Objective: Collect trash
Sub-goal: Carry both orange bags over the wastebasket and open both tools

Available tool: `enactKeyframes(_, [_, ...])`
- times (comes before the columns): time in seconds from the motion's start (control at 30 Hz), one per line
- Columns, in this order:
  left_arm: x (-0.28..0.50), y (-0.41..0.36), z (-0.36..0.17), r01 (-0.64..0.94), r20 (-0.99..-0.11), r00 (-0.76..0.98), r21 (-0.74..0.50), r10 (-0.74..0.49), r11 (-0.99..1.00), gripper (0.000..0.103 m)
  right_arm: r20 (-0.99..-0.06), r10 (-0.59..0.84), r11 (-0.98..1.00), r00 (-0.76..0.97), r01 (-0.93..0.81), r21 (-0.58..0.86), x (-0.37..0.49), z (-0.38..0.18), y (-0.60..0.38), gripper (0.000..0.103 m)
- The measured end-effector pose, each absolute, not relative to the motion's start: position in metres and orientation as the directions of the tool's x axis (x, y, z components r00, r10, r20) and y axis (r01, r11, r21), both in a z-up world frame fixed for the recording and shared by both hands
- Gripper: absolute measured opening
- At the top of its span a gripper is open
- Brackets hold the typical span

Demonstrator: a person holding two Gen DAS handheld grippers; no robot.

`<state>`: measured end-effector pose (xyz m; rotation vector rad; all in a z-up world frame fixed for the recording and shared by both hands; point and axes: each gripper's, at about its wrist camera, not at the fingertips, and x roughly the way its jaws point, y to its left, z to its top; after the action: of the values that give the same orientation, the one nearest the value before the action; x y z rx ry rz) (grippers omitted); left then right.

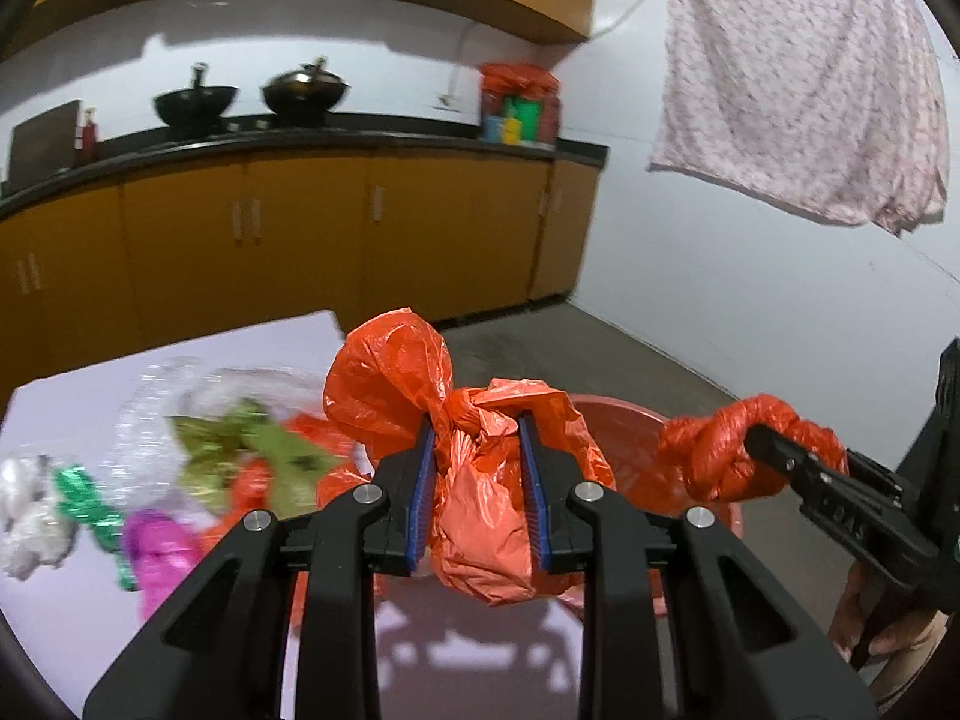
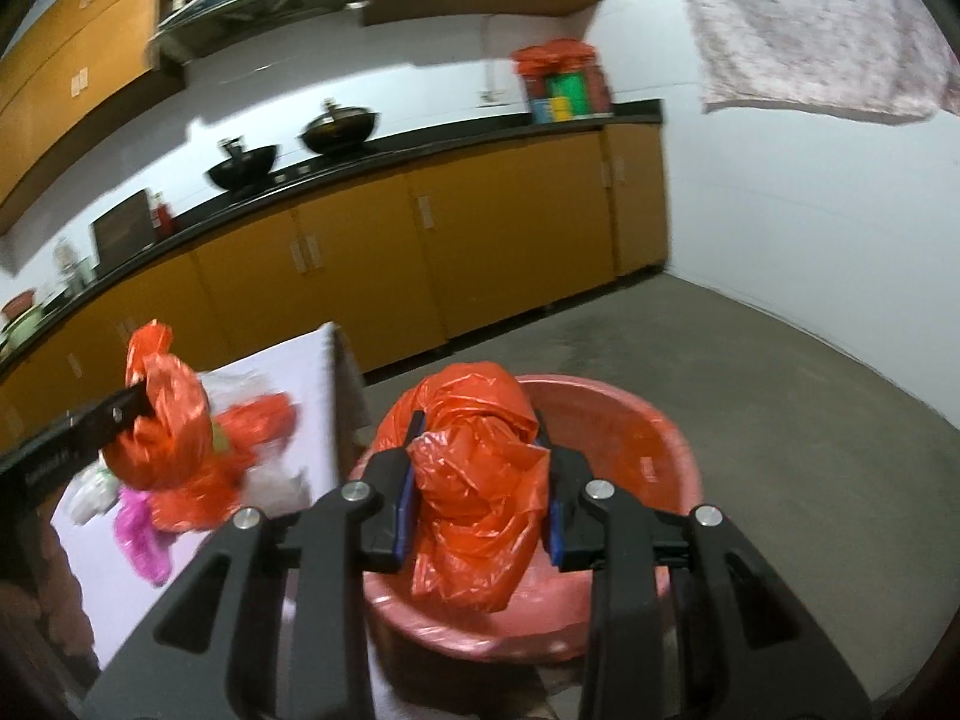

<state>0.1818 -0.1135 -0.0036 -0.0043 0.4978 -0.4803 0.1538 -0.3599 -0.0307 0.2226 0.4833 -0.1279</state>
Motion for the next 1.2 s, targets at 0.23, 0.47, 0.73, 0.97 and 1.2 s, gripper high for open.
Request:
enactKeyframes(0.23, [0.196,-0.149,-0.024,0.494,-0.512,0.708,-0.134,-0.487,0.859,0.027,-0.495,-0.101,0.957,0.863,0.22,0.188,0.171,-0.041,-0.381,0.032])
enactKeyframes(0.47, [0.207,-0.169,-0.041,0.531,-0.558,0.659,-0.132,-0.505,0.837,0.027,-0.508,-0.108,0.95,0.855,0.238,0.2,0.187,-0.052,-0.392,0.032])
enactKeyframes(0.73, [0.22,-0.182,-0.054,0.552,-0.588,0.621,-0.141,-0.519,0.822,0.032,-0.516,-0.112,0.942,0.849,0.256,0.216,0.203,-0.059,-0.401,0.038])
enactKeyframes(0.97, [0.227,-0.18,-0.057,0.549,-0.591,0.61,-0.165,-0.528,0.819,0.06,-0.507,-0.134,0.938,0.851,0.273,0.211,0.204,-0.06,-0.407,0.051])
enactKeyframes(1.2, [0.22,-0.15,-0.045,0.504,-0.551,0.667,-0.162,-0.502,0.848,0.07,-0.502,-0.173,0.938,0.847,0.298,0.178,0.192,-0.057,-0.406,0.058])
